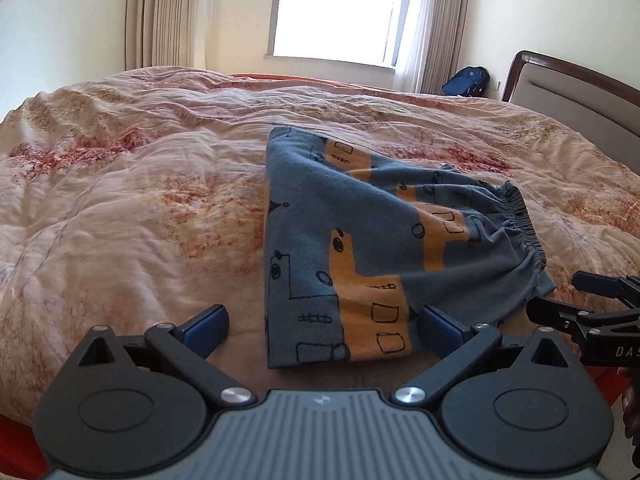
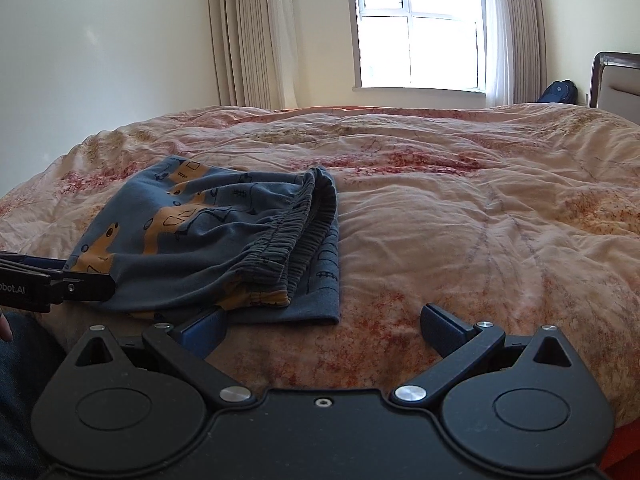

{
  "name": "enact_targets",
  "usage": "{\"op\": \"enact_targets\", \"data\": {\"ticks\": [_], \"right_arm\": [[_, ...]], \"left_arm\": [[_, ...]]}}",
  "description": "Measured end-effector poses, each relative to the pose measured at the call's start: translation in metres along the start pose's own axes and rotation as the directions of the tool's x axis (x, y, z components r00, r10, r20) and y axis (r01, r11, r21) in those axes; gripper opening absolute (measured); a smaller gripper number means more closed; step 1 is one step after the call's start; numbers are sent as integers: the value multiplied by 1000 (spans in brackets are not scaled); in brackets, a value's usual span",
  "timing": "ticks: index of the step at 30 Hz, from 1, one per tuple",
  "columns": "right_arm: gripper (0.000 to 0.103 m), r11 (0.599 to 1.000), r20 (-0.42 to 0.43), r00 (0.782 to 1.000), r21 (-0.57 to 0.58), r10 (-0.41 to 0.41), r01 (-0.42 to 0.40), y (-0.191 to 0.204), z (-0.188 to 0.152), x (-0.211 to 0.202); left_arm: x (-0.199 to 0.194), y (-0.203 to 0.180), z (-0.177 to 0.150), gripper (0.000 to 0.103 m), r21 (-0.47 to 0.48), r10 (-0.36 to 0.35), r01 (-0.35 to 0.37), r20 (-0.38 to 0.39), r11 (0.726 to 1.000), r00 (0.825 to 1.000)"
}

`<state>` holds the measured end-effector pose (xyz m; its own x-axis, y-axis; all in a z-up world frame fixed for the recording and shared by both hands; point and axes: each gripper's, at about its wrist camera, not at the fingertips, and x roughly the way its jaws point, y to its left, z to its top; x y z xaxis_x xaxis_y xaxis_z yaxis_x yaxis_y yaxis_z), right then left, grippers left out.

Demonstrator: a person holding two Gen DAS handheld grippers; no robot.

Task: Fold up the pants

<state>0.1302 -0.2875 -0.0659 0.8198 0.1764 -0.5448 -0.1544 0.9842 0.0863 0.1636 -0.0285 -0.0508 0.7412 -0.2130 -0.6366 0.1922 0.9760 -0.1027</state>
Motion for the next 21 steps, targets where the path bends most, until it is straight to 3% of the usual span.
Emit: {"op": "enact_targets", "data": {"ticks": [11, 21], "right_arm": [[103, 1000, 4, 1000, 7, 14, -14, -3, -2, -1], [103, 991, 39, 992, 58, 117, -119, -22, 0, -11]], "left_arm": [[1, 1, 0, 103, -6, -11, 11, -7, 1000, 1000], [-4, -2, 0, 103, 1, -18, 18, 3, 1000, 1000]]}}
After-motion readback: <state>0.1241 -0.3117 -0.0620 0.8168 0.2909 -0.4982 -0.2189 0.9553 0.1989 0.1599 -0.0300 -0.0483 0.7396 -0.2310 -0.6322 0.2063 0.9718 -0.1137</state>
